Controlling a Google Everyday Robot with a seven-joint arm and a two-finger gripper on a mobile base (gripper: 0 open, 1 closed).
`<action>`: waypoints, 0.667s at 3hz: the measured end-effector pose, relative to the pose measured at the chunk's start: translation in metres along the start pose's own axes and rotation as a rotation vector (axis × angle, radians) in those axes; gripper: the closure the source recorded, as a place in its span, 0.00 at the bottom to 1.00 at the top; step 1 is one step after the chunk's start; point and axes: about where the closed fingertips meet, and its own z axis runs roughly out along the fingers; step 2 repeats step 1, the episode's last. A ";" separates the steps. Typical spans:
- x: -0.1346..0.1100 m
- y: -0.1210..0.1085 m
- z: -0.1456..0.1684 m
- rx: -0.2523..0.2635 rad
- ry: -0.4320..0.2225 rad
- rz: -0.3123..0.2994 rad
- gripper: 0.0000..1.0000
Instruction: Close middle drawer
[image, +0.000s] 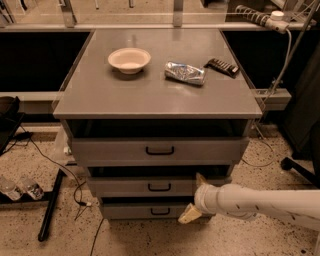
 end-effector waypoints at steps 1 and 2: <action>-0.001 0.000 0.001 0.000 -0.001 -0.001 0.00; -0.001 0.000 0.001 0.000 -0.001 -0.001 0.00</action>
Offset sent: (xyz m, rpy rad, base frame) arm 0.0000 0.0000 0.0000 0.0000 0.0000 0.0000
